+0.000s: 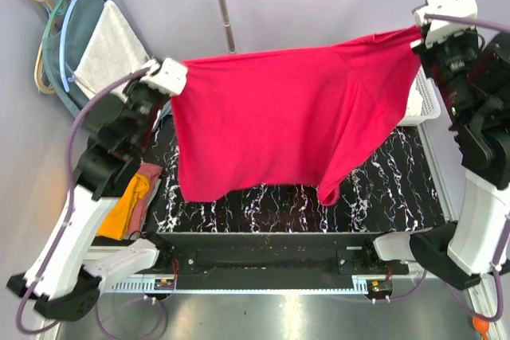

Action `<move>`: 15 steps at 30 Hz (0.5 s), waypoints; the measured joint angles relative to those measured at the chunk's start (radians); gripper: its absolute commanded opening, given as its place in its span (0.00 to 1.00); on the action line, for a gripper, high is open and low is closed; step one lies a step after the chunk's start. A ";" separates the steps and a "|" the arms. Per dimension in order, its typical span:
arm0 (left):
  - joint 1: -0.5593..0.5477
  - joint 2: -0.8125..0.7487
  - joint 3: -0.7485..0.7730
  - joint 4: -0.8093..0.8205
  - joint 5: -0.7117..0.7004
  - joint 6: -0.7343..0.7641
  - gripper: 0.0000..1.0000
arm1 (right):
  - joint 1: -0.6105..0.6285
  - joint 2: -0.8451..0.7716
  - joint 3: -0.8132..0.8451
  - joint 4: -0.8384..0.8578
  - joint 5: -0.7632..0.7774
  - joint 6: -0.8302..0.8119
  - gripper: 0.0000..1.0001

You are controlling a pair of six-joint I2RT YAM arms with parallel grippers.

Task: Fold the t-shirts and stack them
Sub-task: Flatten the tshirt out

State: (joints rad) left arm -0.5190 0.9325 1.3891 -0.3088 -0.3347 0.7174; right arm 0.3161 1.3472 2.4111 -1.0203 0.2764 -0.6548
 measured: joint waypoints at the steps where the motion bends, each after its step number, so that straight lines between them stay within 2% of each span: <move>1: 0.006 0.029 0.011 0.021 -0.005 0.001 0.00 | 0.000 0.014 0.005 0.020 0.015 -0.008 0.00; 6: 0.116 0.251 0.163 0.079 -0.003 -0.027 0.00 | 0.000 0.146 0.040 0.138 0.087 -0.064 0.00; 10: 0.218 0.448 0.336 0.103 0.000 -0.066 0.00 | -0.016 0.354 0.159 0.204 0.101 -0.097 0.00; 15: 0.259 0.596 0.452 0.116 0.002 -0.083 0.00 | -0.053 0.544 0.305 0.224 0.099 -0.120 0.00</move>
State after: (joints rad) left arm -0.2600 1.5288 1.8408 -0.1932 -0.3328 0.6342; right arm 0.2630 1.8908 2.7163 -0.7963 0.3756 -0.7750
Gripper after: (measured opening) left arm 0.015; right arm 0.014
